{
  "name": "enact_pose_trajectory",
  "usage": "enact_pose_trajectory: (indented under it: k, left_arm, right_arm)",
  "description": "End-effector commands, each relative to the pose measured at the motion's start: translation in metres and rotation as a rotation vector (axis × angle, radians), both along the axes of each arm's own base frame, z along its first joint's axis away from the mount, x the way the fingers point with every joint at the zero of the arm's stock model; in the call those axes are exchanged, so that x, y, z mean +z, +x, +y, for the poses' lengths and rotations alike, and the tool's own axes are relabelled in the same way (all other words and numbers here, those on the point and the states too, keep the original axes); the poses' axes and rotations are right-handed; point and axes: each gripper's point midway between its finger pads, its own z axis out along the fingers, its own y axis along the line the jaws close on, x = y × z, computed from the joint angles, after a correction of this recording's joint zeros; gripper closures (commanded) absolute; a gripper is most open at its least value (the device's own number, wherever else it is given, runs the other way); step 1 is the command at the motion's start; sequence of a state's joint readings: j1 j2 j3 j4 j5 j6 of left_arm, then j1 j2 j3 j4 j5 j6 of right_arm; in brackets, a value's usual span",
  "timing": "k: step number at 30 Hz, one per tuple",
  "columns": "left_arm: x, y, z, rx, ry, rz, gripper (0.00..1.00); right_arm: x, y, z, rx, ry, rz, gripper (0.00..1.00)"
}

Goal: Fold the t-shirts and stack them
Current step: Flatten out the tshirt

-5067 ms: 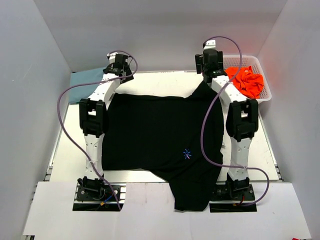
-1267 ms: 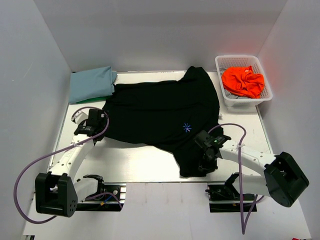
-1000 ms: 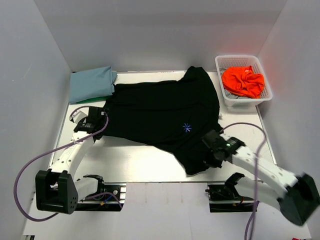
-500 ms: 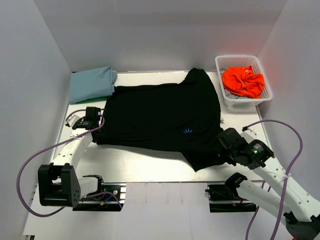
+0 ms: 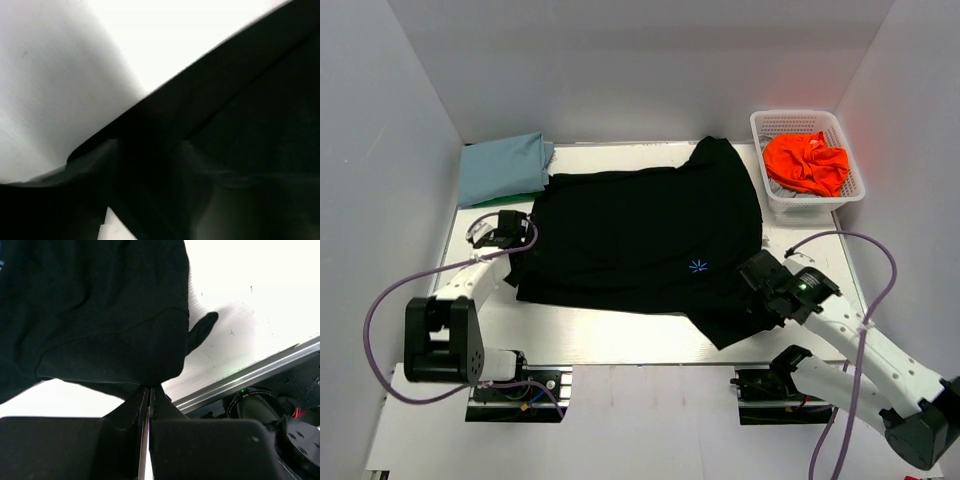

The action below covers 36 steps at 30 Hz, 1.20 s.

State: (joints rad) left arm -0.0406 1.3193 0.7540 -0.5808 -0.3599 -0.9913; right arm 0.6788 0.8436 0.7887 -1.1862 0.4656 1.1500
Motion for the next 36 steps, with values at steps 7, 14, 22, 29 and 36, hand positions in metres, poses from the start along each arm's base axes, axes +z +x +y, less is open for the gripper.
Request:
enact_pose_trajectory:
  k: [7,14,22,29,36]
  left_arm:
    - [-0.01,-0.032,0.004,0.087,-0.013,0.103,0.0]
    - [-0.013,-0.072,0.014,0.19,0.007,0.093,0.0]
    - [0.006,-0.078,0.023,0.247,0.033,0.012,0.0]
    - [0.029,-0.07,0.006,0.188,-0.065,-0.109,0.16]
    - [-0.011,-0.099,-0.021,0.112,-0.175,-0.018,0.3]
  right_arm:
    - [-0.013,0.014,0.008,0.061,-0.029,0.02,1.0]
    - [-0.022,0.012,0.01,0.097,-0.034,0.07,1.0]
    - [-0.03,0.017,0.014,0.12,-0.018,0.085,1.0]
    - [-0.032,0.018,0.014,0.121,-0.015,0.092,1.0]
    - [-0.035,0.024,0.013,0.134,-0.026,0.084,1.0]
